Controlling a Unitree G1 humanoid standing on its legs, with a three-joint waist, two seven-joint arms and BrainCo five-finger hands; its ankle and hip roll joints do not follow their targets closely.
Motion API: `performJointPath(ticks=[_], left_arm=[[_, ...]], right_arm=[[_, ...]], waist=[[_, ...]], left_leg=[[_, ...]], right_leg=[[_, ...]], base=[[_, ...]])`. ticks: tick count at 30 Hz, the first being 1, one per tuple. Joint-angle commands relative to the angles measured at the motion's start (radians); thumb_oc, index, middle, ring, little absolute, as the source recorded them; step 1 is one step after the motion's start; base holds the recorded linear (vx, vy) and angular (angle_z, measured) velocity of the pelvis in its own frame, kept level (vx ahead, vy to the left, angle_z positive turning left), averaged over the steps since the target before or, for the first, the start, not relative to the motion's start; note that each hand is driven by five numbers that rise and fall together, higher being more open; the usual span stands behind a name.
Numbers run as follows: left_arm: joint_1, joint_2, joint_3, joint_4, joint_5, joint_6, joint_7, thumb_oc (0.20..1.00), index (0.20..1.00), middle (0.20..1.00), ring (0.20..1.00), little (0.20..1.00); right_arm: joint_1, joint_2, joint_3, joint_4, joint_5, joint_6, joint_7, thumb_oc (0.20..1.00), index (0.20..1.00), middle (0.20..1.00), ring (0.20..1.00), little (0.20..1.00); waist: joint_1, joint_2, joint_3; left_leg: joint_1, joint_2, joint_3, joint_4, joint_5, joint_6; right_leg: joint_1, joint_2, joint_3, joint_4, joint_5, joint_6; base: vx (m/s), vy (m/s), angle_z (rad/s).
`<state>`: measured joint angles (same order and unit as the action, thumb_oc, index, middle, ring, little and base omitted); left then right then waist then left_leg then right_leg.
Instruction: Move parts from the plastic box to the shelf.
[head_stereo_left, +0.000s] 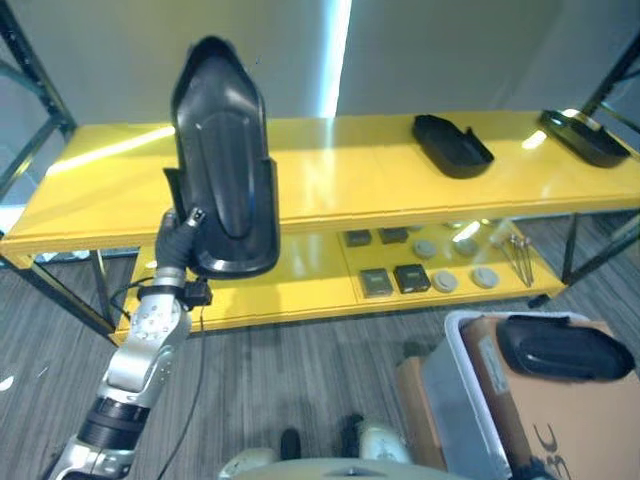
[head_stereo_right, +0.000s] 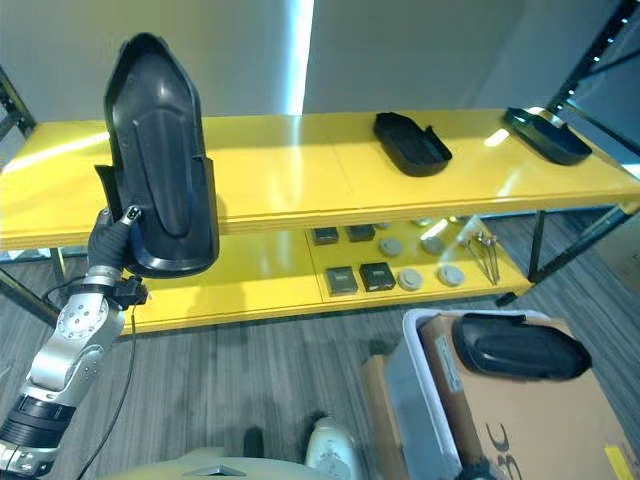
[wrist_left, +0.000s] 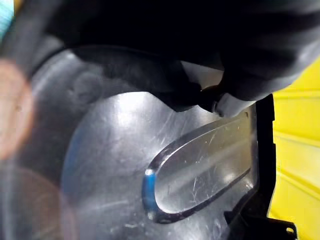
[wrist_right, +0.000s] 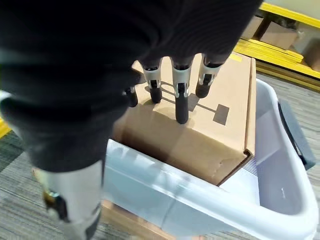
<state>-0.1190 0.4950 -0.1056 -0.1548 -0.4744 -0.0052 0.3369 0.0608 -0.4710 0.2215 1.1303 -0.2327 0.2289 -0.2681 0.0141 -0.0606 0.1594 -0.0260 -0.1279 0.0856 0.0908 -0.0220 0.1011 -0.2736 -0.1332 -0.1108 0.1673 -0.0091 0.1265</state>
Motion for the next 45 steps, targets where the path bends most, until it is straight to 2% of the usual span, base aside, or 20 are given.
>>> performJointPath(ticks=[1, 3, 4, 5, 7, 8, 9, 10, 11, 14, 15, 18, 21, 25, 28, 32, 33, 39, 45], left_arm=[[-0.024, -0.04, 0.057, -0.124, -0.012, -0.061, -0.008, 0.2, 0.2, 0.2, 0.2, 0.2], [-0.017, -0.05, 0.057, -0.13, -0.036, -0.056, -0.007, 0.2, 0.2, 0.2, 0.2, 0.2], [-0.025, -0.058, 0.04, -0.129, -0.055, -0.053, 0.0, 0.2, 0.2, 0.2, 0.2, 0.2], [-0.031, -0.07, 0.028, -0.134, -0.062, -0.045, 0.009, 0.2, 0.2, 0.2, 0.2, 0.2], [-0.031, -0.07, 0.028, -0.134, -0.062, -0.045, 0.009, 0.2, 0.2, 0.2, 0.2, 0.2], [-0.04, -0.083, 0.016, -0.133, -0.064, -0.041, 0.019, 0.2, 0.2, 0.2, 0.2, 0.2], [-0.05, -0.085, 0.008, -0.124, -0.075, -0.044, 0.018, 0.2, 0.2, 0.2, 0.2, 0.2], [-0.068, -0.097, -0.005, -0.115, -0.096, -0.041, 0.014, 0.2, 0.2, 0.2, 0.2, 0.2], [-0.072, -0.105, -0.009, -0.117, -0.098, -0.034, 0.013, 0.2, 0.2, 0.2, 0.2, 0.2], [-0.075, -0.125, -0.023, -0.114, -0.099, -0.033, 0.026, 0.2, 0.2, 0.2, 0.2, 0.2], [-0.074, -0.13, -0.027, -0.106, -0.097, -0.038, 0.03, 0.2, 0.2, 0.2, 0.2, 0.2], [-0.053, -0.134, -0.029, -0.092, -0.092, -0.064, 0.04, 0.2, 0.2, 0.2, 0.2, 0.2], [-0.041, -0.133, -0.027, -0.082, -0.104, -0.083, 0.042, 0.2, 0.2, 0.2, 0.2, 0.2], [-0.011, -0.126, -0.014, -0.071, -0.123, -0.102, 0.02, 0.2, 0.2, 0.2, 0.2, 0.2], [0.004, -0.122, -0.005, -0.074, -0.133, -0.104, 0.004, 0.2, 0.2, 0.2, 0.2, 0.2], [0.015, -0.117, 0.005, -0.074, -0.15, -0.102, -0.012, 0.2, 0.2, 0.2, 0.2, 0.2], [0.016, -0.114, 0.008, -0.076, -0.158, -0.093, -0.023, 0.2, 0.2, 0.2, 0.2, 0.2], [0.007, -0.109, 0.012, -0.099, -0.171, -0.069, -0.043, 0.2, 0.2, 0.2, 0.2, 0.2], [-0.001, -0.108, 0.01, -0.093, -0.187, -0.059, -0.034, 0.2, 0.2, 0.2, 0.2, 0.2]], right_arm=[[-0.011, 0.123, 0.04, -0.025, -0.026, -0.066, 0.085, 1.0, 1.0, 1.0, 1.0, 1.0], [-0.009, 0.114, 0.047, -0.018, -0.015, -0.078, 0.07, 1.0, 1.0, 1.0, 1.0, 1.0], [-0.02, 0.102, 0.054, -0.022, 0.048, -0.072, 0.063, 1.0, 1.0, 1.0, 1.0, 1.0], [-0.036, 0.087, 0.056, -0.037, 0.054, -0.063, 0.118, 1.0, 1.0, 1.0, 1.0, 1.0], [-0.035, 0.086, 0.055, -0.037, 0.054, -0.063, 0.119, 1.0, 1.0, 1.0, 1.0, 1.0], [-0.045, 0.074, 0.084, -0.052, -0.013, -0.037, 0.251, 1.0, 1.0, 1.0, 1.0, 1.0], [-0.04, 0.076, 0.101, -0.032, 0.012, -0.064, 0.249, 1.0, 1.0, 1.0, 1.0, 1.0], [-0.052, 0.077, 0.106, 0.003, 0.102, -0.095, 0.176, 1.0, 1.0, 1.0, 1.0, 1.0], [-0.066, 0.072, 0.1, 0.016, 0.14, -0.103, 0.147, 1.0, 1.0, 1.0, 1.0, 1.0], [-0.117, 0.047, 0.082, 0.008, 0.087, -0.162, 0.072, 1.0, 1.0, 1.0, 1.0, 1.0], [-0.124, 0.033, 0.094, -0.051, 0.036, -0.161, 0.021, 1.0, 1.0, 1.0, 1.0, 1.0], [-0.118, 0.005, 0.123, -0.223, -0.016, -0.083, -0.052, 1.0, 1.0, 1.0, 1.0, 1.0], [-0.107, -0.001, 0.128, -0.273, -0.06, -0.079, -0.073, 1.0, 1.0, 1.0, 1.0, 1.0], [-0.084, 0.001, 0.134, -0.31, -0.109, -0.106, -0.114, 1.0, 1.0, 1.0, 1.0, 1.0], [-0.069, 0.0, 0.141, -0.329, -0.154, -0.102, -0.092, 1.0, 1.0, 1.0, 1.0, 1.0], [-0.063, 0.0, 0.148, -0.316, -0.136, -0.103, -0.034, 1.0, 1.0, 1.0, 1.0, 1.0], [-0.062, 0.006, 0.153, -0.306, -0.124, -0.078, 0.009, 1.0, 1.0, 1.0, 1.0, 1.0], [-0.058, 0.02, 0.14, -0.241, -0.118, 0.014, 0.055, 1.0, 1.0, 1.0, 1.0, 1.0], [-0.05, 0.032, 0.133, -0.211, -0.118, 0.048, 0.072, 1.0, 1.0, 1.0, 1.0, 1.0]], waist=[[-0.033, 0.067, 0.034], [-0.034, 0.058, 0.019], [-0.035, 0.053, 0.009], [-0.037, 0.048, 0.001], [-0.037, 0.049, 0.003], [-0.041, 0.043, -0.006], [-0.041, 0.038, -0.011], [-0.036, 0.034, -0.013], [-0.033, 0.035, -0.014], [-0.03, 0.045, -0.022], [-0.036, 0.051, -0.024], [-0.05, 0.063, -0.032], [-0.058, 0.071, -0.035], [-0.06, 0.084, -0.038], [-0.058, 0.087, -0.038], [-0.052, 0.085, -0.04], [-0.048, 0.08, -0.042], [-0.039, 0.064, -0.051], [-0.04, 0.058, -0.052]], left_leg=[[0.125, 0.054, -0.133, -0.178, 0.01, -0.046], [0.132, 0.071, -0.135, -0.178, 0.013, -0.059], [0.134, 0.088, -0.129, -0.178, 0.017, -0.068], [0.136, 0.104, -0.112, -0.178, 0.021, -0.079], [0.138, 0.105, -0.113, -0.178, 0.021, -0.079], [0.132, 0.137, -0.077, -0.17, 0.036, -0.102], [0.112, 0.15, -0.064, -0.152, 0.046, -0.112], [0.083, 0.167, -0.053, -0.121, 0.056, -0.123], [0.071, 0.174, -0.05, -0.109, 0.058, -0.127], [0.05, 0.191, -0.037, -0.104, 0.076, -0.142], [0.04, 0.201, -0.025, -0.102, 0.096, -0.15], [0.033, 0.218, 0.006, -0.105, 0.129, -0.164], [0.036, 0.221, 0.019, -0.113, 0.141, -0.167], [0.045, 0.216, 0.03, -0.127, 0.145, -0.166], [0.054, 0.207, 0.03, -0.14, 0.136, -0.163], [0.067, 0.197, 0.027, -0.153, 0.124, -0.159], [0.075, 0.189, 0.023, -0.157, 0.111, -0.154], [0.104, 0.181, 0.021, -0.172, 0.089, -0.14], [0.117, 0.178, 0.023, -0.172, 0.081, -0.133]], right_leg=[[0.092, 0.052, 0.022, -0.241, 0.234, 0.019], [0.128, 0.06, 0.03, -0.249, 0.231, 0.015], [0.157, 0.068, 0.025, -0.232, 0.217, 0.004], [0.182, 0.072, 0.018, -0.228, 0.203, -0.006], [0.185, 0.072, 0.018, -0.229, 0.203, -0.006], [0.218, 0.079, 0.007, -0.232, 0.179, -0.023], [0.231, 0.079, 0.004, -0.237, 0.172, -0.03], [0.26, 0.083, 0.002, -0.249, 0.158, -0.044], [0.268, 0.084, -0.001, -0.253, 0.152, -0.049], [0.272, 0.089, -0.003, -0.255, 0.136, -0.06], [0.271, 0.091, -0.003, -0.255, 0.128, -0.064], [0.272, 0.089, -0.013, -0.255, 0.115, -0.067], [0.274, 0.086, -0.019, -0.255, 0.11, -0.067], [0.284, 0.077, -0.025, -0.255, 0.105, -0.065], [0.286, 0.071, -0.026, -0.255, 0.106, -0.06], [0.293, 0.067, -0.025, -0.255, 0.106, -0.056], [0.298, 0.065, -0.023, -0.255, 0.107, -0.053], [0.312, 0.07, -0.014, -0.255, 0.111, -0.045], [0.32, 0.073, -0.007, -0.255, 0.112, -0.042]], base=[[0.2, -0.224, 0.15], [0.22, -0.257, 0.04], [0.25, -0.291, 0.2], [0.19, -0.206, 0.24], [0.1, -0.107, 0.18], [0.14, -0.174, 0.07], [0.2, -0.254, 0.14], [0.12, -0.164, 0.22], [0.1, -0.131, 0.28], [0.03, -0.012, 0.25], [0.03, 0.044, 0.1], [0.03, 0.065, 0.06], [0.03, 0.103, 0.09], [0.04, 0.131, -0.11], [0.01, 0.107, 0.01], [0.01, 0.063, 0.04], [0.02, 0.044, 0.06], [0.0, 0.038, 0.01], [0.0, 0.0, 0.0]])
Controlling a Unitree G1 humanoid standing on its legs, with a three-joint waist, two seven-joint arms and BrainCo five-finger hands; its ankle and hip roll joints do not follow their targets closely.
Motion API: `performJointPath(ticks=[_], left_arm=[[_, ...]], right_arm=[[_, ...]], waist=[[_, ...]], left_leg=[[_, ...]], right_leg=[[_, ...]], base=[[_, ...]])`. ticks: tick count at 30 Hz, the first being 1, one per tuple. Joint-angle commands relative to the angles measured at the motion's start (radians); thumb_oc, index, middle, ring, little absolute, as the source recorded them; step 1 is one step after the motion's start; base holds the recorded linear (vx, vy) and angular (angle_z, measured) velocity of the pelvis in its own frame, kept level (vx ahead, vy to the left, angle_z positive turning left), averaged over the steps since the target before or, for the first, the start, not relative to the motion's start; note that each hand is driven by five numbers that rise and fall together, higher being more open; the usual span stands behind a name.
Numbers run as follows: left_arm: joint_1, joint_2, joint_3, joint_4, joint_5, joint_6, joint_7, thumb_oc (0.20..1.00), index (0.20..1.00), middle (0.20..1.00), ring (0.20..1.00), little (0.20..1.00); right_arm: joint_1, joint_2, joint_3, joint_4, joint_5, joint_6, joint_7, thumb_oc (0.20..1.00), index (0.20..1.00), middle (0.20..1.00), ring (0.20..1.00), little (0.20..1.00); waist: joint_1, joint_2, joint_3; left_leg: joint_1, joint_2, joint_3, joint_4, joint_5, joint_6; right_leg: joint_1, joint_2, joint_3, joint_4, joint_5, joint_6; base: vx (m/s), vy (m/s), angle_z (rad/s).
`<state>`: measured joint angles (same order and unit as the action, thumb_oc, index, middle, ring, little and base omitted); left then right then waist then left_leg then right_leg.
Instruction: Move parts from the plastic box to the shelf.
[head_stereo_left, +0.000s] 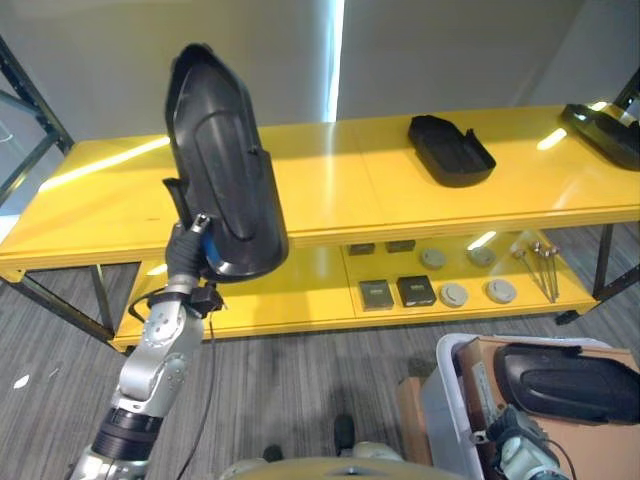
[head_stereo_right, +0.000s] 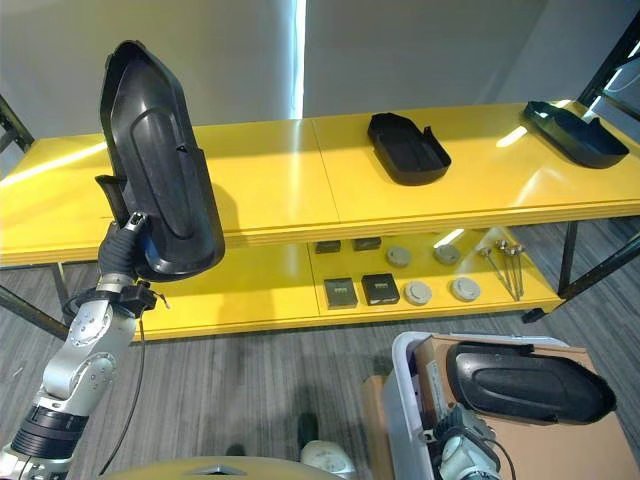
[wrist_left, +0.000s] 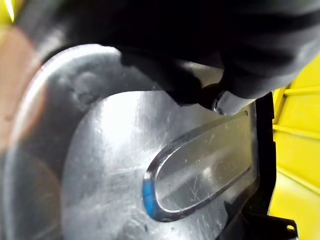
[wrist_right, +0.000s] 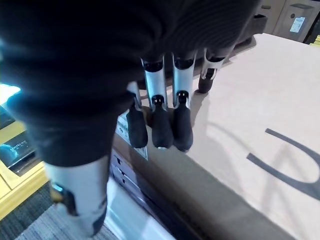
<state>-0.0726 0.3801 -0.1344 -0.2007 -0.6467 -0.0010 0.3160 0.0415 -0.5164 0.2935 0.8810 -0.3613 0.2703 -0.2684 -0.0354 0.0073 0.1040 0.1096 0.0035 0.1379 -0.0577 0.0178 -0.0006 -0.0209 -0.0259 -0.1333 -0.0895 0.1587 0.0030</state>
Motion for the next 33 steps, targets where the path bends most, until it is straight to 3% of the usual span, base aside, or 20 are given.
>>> performJointPath(ticks=[1, 7, 12, 18, 24, 30, 33], left_arm=[[-0.05, 0.007, 0.035, -0.045, -0.013, -0.062, -0.018, 0.2, 0.2, 0.2, 0.2, 0.2], [-0.06, 0.007, 0.033, -0.046, -0.018, -0.057, -0.018, 0.2, 0.2, 0.2, 0.2, 0.2], [-0.069, 0.013, 0.036, -0.042, -0.024, -0.052, -0.012, 0.2, 0.2, 0.2, 0.2, 0.2], [-0.078, 0.039, 0.038, -0.042, -0.05, -0.043, -0.022, 0.2, 0.2, 0.2, 0.2, 0.2], [-0.093, 0.053, 0.038, -0.042, -0.063, -0.032, -0.02, 0.2, 0.2, 0.2, 0.2, 0.2], [-0.105, 0.059, 0.037, -0.032, -0.069, -0.028, -0.01, 0.2, 0.2, 0.2, 0.2, 0.2], [-0.112, 0.054, 0.032, -0.028, -0.065, -0.027, -0.013, 0.2, 0.2, 0.2, 0.2, 0.2]], right_arm=[[-0.035, 0.08, 0.06, 0.057, 0.009, 0.009, 0.077, 1.0, 1.0, 1.0, 1.0, 1.0], [-0.031, 0.079, 0.054, 0.058, 0.016, 0.034, 0.097, 1.0, 1.0, 1.0, 1.0, 1.0], [-0.011, 0.07, 0.009, 0.079, 0.041, 0.135, 0.076, 1.0, 1.0, 1.0, 1.0, 1.0], [0.013, 0.044, -0.067, 0.225, 0.009, 0.132, 0.046, 1.0, 1.0, 1.0, 1.0, 1.0], [0.033, 0.043, -0.085, 0.284, -0.036, 0.185, 0.097, 1.0, 1.0, 1.0, 1.0, 1.0], [0.046, 0.041, -0.103, 0.325, 0.006, 0.126, 0.065, 1.0, 1.0, 1.0, 1.0, 1.0], [0.034, 0.04, -0.102, 0.318, 0.042, 0.064, 0.06, 1.0, 1.0, 1.0, 1.0, 1.0]], waist=[[0.011, -0.012, 0.001], [0.007, -0.017, -0.002], [-0.005, -0.023, -0.004], [-0.011, -0.027, 0.002], [-0.021, -0.029, 0.001], [-0.025, -0.029, 0.0], [-0.023, -0.028, 0.001]], left_leg=[[-0.014, 0.045, -0.028, -0.025, 0.039, -0.029], [-0.007, 0.043, -0.022, -0.027, 0.036, -0.025], [-0.004, 0.043, -0.01, -0.028, 0.031, -0.022], [0.004, 0.043, 0.001, -0.027, 0.026, -0.018], [0.006, 0.044, 0.015, -0.028, 0.022, -0.017], [0.007, 0.042, 0.016, -0.03, 0.02, -0.015], [0.008, 0.041, 0.015, -0.03, 0.02, -0.014]], right_leg=[[0.069, -0.033, 0.018, 0.002, -0.056, 0.083], [0.07, -0.032, 0.025, 0.002, -0.051, 0.086], [0.065, -0.03, 0.035, 0.002, -0.048, 0.09], [0.065, -0.028, 0.043, 0.002, -0.043, 0.095], [0.06, -0.027, 0.054, 0.002, -0.041, 0.098], [0.056, -0.026, 0.06, 0.002, -0.04, 0.1], [0.057, -0.026, 0.061, 0.002, -0.04, 0.099]], base=[[0.0, 0.0, 0.0], [0.0, 0.006, -0.01], [-0.01, 0.002, -0.02], [0.0, 0.0, -0.01], [-0.01, -0.004, -0.11], [0.0, 0.0, -0.04], [0.0, 0.002, -0.03]])
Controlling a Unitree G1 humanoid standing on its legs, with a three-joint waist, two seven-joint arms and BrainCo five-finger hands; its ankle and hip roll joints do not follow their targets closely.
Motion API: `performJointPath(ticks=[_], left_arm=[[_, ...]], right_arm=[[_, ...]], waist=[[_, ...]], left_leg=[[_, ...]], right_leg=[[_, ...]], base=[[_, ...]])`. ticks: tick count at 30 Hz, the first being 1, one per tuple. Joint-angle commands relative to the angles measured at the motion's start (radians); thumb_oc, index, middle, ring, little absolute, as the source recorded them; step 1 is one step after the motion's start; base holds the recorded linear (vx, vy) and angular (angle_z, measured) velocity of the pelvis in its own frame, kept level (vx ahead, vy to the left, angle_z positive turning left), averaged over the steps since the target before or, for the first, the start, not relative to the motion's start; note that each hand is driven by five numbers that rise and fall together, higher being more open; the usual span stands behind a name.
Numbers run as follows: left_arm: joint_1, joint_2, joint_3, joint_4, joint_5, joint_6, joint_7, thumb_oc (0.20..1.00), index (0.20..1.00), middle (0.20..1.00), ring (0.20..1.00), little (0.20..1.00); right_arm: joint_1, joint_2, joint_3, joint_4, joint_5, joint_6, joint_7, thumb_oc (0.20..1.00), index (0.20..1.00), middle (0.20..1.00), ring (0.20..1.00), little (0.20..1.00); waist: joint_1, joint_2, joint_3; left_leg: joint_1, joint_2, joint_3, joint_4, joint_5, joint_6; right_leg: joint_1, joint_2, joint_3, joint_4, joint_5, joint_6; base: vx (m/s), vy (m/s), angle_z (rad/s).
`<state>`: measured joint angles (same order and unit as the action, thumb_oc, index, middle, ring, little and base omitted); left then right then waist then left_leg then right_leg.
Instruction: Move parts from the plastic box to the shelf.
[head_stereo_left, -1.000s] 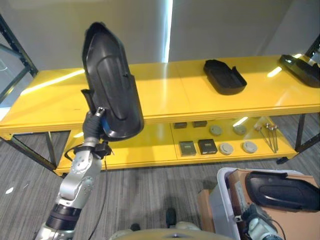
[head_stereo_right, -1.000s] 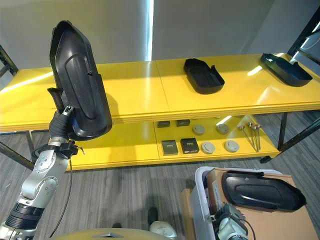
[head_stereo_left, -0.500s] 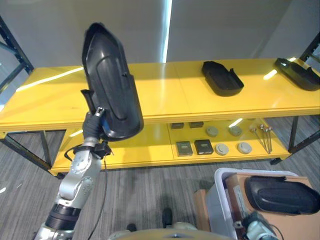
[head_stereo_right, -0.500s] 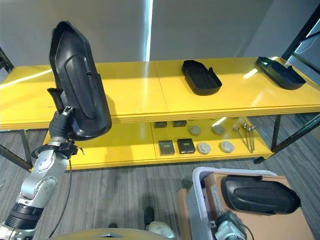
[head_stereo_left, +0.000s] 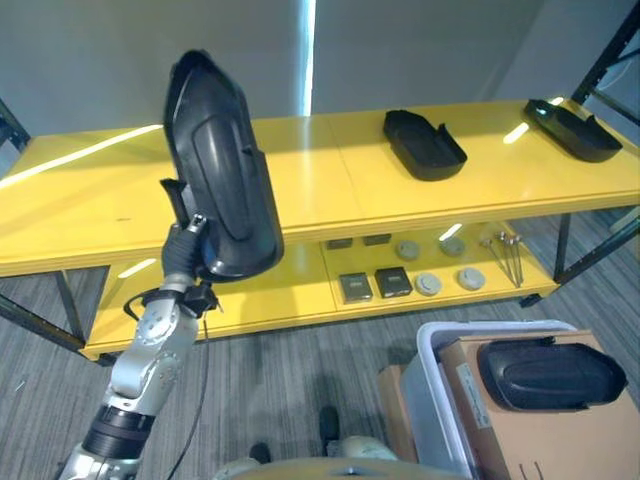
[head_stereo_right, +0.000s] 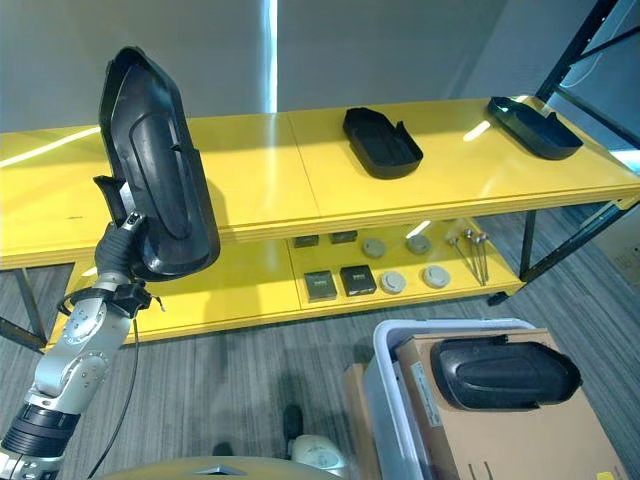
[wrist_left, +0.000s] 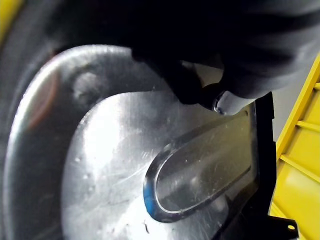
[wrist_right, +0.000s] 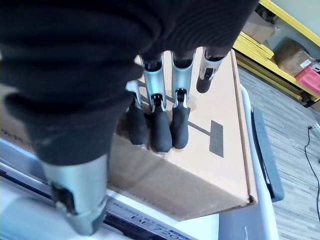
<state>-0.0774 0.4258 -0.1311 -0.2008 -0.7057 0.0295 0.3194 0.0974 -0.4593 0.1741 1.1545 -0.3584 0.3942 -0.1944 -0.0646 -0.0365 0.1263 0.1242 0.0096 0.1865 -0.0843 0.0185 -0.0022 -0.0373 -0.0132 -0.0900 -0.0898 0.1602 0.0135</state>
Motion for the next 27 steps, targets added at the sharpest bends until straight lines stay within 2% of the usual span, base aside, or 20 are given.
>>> performJointPath(ticks=[1, 2, 6, 8, 9, 10, 14, 18, 24, 27], left_arm=[[-0.107, 0.007, 0.028, -0.029, -0.003, -0.057, -0.017, 0.2, 0.2, 0.2, 0.2, 0.2], [-0.102, 0.001, 0.026, -0.036, 0.003, -0.055, -0.015, 0.2, 0.2, 0.2, 0.2, 0.2], [-0.091, -0.009, 0.025, -0.04, 0.016, -0.059, -0.013, 0.2, 0.2, 0.2, 0.2, 0.2], [-0.08, -0.019, 0.03, -0.042, 0.033, -0.061, -0.011, 0.2, 0.2, 0.2, 0.2, 0.2], [-0.079, -0.019, 0.031, -0.043, 0.034, -0.061, -0.011, 0.2, 0.2, 0.2, 0.2, 0.2], [-0.071, -0.022, 0.035, -0.043, 0.042, -0.062, -0.012, 0.2, 0.2, 0.2, 0.2, 0.2], [-0.064, -0.03, 0.041, -0.042, 0.057, -0.054, -0.018, 0.2, 0.2, 0.2, 0.2, 0.2], [-0.065, -0.031, 0.038, -0.047, 0.062, -0.041, -0.013, 0.2, 0.2, 0.2, 0.2, 0.2], [-0.058, -0.035, 0.036, -0.057, 0.074, -0.03, -0.014, 0.2, 0.2, 0.2, 0.2, 0.2], [-0.052, -0.026, 0.04, -0.06, 0.068, -0.031, -0.013, 0.2, 0.2, 0.2, 0.2, 0.2]], right_arm=[[-0.027, -0.018, 0.02, 0.033, 0.051, -0.076, -0.011, 1.0, 1.0, 1.0, 1.0, 1.0], [-0.039, -0.022, 0.034, -0.03, 0.062, -0.111, 0.007, 1.0, 1.0, 1.0, 1.0, 1.0], [-0.043, -0.032, 0.062, -0.2, 0.081, -0.109, 0.054, 1.0, 1.0, 1.0, 1.0, 1.0], [-0.034, -0.037, 0.086, -0.385, 0.104, -0.068, 0.112, 1.0, 1.0, 1.0, 1.0, 1.0], [-0.032, -0.038, 0.087, -0.394, 0.099, -0.07, 0.121, 1.0, 1.0, 1.0, 1.0, 1.0], [-0.025, -0.039, 0.096, -0.491, 0.071, -0.032, 0.181, 1.0, 1.0, 1.0, 1.0, 1.0], [-0.005, -0.039, 0.121, -0.597, 0.019, 0.008, 0.288, 1.0, 1.0, 1.0, 1.0, 1.0], [-0.005, -0.045, 0.14, -0.611, -0.001, 0.03, 0.347, 1.0, 1.0, 1.0, 1.0, 1.0], [-0.011, -0.054, 0.145, -0.629, 0.002, 0.067, 0.394, 1.0, 1.0, 1.0, 1.0, 1.0], [0.003, -0.076, 0.119, -0.675, 0.036, 0.074, 0.38, 1.0, 1.0, 1.0, 1.0, 1.0]], waist=[[0.007, 0.016, -0.021], [0.008, 0.017, -0.022], [0.004, 0.016, -0.022], [-0.005, 0.012, -0.022], [-0.006, 0.012, -0.022], [-0.011, 0.01, -0.023], [-0.019, 0.005, -0.029], [-0.018, 0.002, -0.034], [-0.016, -0.002, -0.036], [-0.021, -0.005, -0.038]], left_leg=[[-0.006, 0.035, -0.035, -0.003, 0.019, -0.012], [-0.005, 0.034, -0.037, -0.003, 0.019, -0.012], [-0.005, 0.032, -0.038, -0.002, 0.02, -0.011], [-0.005, 0.03, -0.037, -0.001, 0.02, -0.01], [-0.005, 0.03, -0.037, -0.001, 0.02, -0.01], [-0.004, 0.03, -0.036, -0.002, 0.02, -0.009], [0.0, 0.027, -0.035, -0.003, 0.021, -0.008], [0.003, 0.026, -0.038, -0.003, 0.019, -0.008], [0.008, 0.024, -0.042, -0.003, 0.018, -0.007], [0.01, 0.023, -0.042, -0.003, 0.018, -0.007]], right_leg=[[0.074, -0.039, 0.018, 0.003, -0.042, 0.088], [0.074, -0.039, 0.018, 0.003, -0.041, 0.087], [0.074, -0.041, 0.018, 0.003, -0.04, 0.086], [0.072, -0.041, 0.021, 0.003, -0.039, 0.086], [0.072, -0.041, 0.021, 0.003, -0.039, 0.086], [0.072, -0.041, 0.022, 0.003, -0.04, 0.087], [0.074, -0.039, 0.025, 0.003, -0.042, 0.088], [0.075, -0.038, 0.025, 0.003, -0.043, 0.089], [0.078, -0.038, 0.028, 0.003, -0.041, 0.088], [0.077, -0.036, 0.033, 0.003, -0.038, 0.089]], base=[[0.0, 0.0, 0.0], [0.0, 0.0, 0.0], [0.0, 0.003, -0.03], [-0.01, 0.001, -0.02], [0.0, 0.0, 0.0], [0.0, 0.0, 0.0], [0.01, 0.0, -0.09], [0.0, 0.0, -0.02], [0.0, 0.0, 0.0], [0.01, 0.0, 0.0]])
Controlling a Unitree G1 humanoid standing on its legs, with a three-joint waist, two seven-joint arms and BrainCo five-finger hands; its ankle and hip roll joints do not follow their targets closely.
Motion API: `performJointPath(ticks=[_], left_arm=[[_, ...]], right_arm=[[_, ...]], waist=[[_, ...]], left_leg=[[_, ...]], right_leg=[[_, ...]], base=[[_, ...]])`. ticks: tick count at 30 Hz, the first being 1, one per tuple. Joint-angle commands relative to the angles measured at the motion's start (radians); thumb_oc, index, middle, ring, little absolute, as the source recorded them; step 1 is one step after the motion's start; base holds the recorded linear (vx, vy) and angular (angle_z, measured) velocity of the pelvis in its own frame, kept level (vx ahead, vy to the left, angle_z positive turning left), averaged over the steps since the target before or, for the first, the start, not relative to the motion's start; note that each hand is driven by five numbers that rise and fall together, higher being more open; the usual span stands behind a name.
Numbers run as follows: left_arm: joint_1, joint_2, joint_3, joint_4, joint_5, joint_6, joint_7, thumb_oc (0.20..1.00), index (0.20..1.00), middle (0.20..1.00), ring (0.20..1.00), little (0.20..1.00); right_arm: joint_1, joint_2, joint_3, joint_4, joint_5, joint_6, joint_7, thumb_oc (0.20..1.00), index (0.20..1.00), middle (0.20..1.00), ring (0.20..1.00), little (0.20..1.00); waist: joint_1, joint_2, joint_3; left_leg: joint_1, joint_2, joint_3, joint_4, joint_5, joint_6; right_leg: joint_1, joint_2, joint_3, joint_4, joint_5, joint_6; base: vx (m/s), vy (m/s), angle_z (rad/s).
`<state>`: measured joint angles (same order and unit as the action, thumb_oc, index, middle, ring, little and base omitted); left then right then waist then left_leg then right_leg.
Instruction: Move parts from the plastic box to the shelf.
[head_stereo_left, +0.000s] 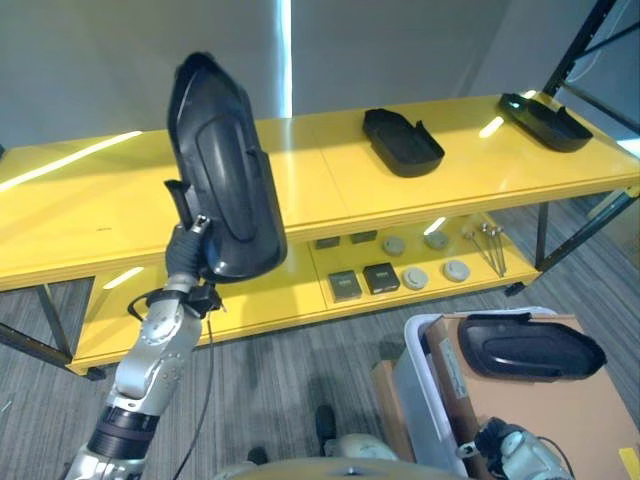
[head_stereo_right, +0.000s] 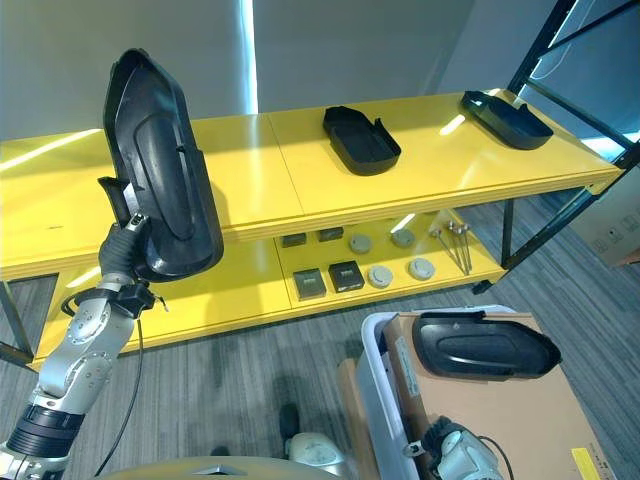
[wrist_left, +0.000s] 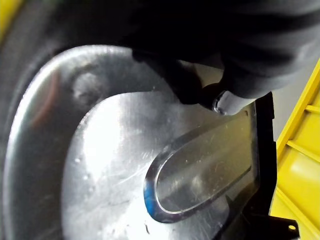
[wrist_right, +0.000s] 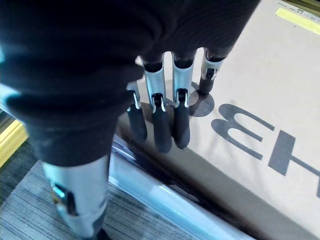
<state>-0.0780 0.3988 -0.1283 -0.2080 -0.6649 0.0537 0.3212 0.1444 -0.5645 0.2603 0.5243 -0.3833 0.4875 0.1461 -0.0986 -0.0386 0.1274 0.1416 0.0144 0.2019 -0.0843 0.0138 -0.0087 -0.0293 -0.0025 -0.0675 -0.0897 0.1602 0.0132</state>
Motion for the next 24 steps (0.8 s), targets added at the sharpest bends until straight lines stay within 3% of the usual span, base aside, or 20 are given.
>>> performJointPath(ticks=[1, 4, 5, 13, 21, 24], left_arm=[[-0.048, 0.007, 0.039, -0.051, 0.025, -0.058, -0.016, 0.2, 0.2, 0.2, 0.2, 0.2], [-0.044, 0.016, 0.042, -0.059, 0.022, -0.051, -0.012, 0.2, 0.2, 0.2, 0.2, 0.2], [-0.042, 0.023, 0.047, -0.063, 0.018, -0.047, -0.013, 0.2, 0.2, 0.2, 0.2, 0.2], [-0.039, 0.036, 0.057, -0.066, 0.011, -0.031, -0.014, 0.2, 0.2, 0.2, 0.2, 0.2], [-0.039, 0.02, 0.057, -0.073, 0.035, -0.02, -0.011, 0.2, 0.2, 0.2, 0.2, 0.2], [-0.038, 0.016, 0.054, -0.072, 0.041, -0.022, -0.012, 0.2, 0.2, 0.2, 0.2, 0.2]], right_arm=[[-0.041, 0.013, 0.015, -0.07, 0.082, -0.011, 0.035, 1.0, 1.0, 1.0, 1.0, 1.0], [-0.043, -0.038, -0.039, -0.134, 0.122, -0.004, 0.069, 1.0, 1.0, 1.0, 1.0, 1.0], [-0.044, -0.076, -0.079, -0.185, 0.131, 0.014, 0.122, 1.0, 1.0, 1.0, 1.0, 1.0], [-0.06, -0.176, -0.134, -0.288, 0.143, 0.011, 0.312, 1.0, 1.0, 1.0, 1.0, 1.0], [-0.11, -0.175, -0.099, -0.368, 0.164, -0.004, 0.415, 1.0, 1.0, 1.0, 1.0, 1.0], [-0.13, -0.162, -0.079, -0.396, 0.183, 0.002, 0.41, 1.0, 1.0, 1.0, 1.0, 1.0]], waist=[[0.01, -0.006, -0.04], [0.004, -0.01, -0.04], [0.0, -0.014, -0.041], [-0.006, -0.022, -0.05], [0.002, -0.018, -0.06], [0.007, -0.016, -0.06]], left_leg=[[-0.006, 0.017, -0.057, -0.003, 0.023, 0.001], [-0.005, 0.017, -0.056, -0.003, 0.022, 0.002], [-0.004, 0.015, -0.055, -0.003, 0.021, 0.002], [0.0, 0.016, -0.046, -0.003, 0.019, 0.001], [-0.003, 0.015, -0.053, -0.003, 0.018, -0.002], [-0.006, 0.013, -0.058, -0.003, 0.018, -0.001]], right_leg=[[0.068, -0.046, 0.013, 0.002, -0.036, 0.089], [0.066, -0.044, 0.019, 0.002, -0.033, 0.09], [0.064, -0.043, 0.023, 0.002, -0.033, 0.091], [0.064, -0.038, 0.032, 0.002, -0.032, 0.092], [0.063, -0.038, 0.029, 0.002, -0.034, 0.091], [0.063, -0.039, 0.028, 0.002, -0.036, 0.09]], base=[[0.0, 0.0, 0.0], [0.0, 0.0, 0.0], [0.0, 0.0, 0.0], [0.0, -0.001, 0.0], [0.0, 0.0, -0.05], [0.0, 0.0, 0.0]])
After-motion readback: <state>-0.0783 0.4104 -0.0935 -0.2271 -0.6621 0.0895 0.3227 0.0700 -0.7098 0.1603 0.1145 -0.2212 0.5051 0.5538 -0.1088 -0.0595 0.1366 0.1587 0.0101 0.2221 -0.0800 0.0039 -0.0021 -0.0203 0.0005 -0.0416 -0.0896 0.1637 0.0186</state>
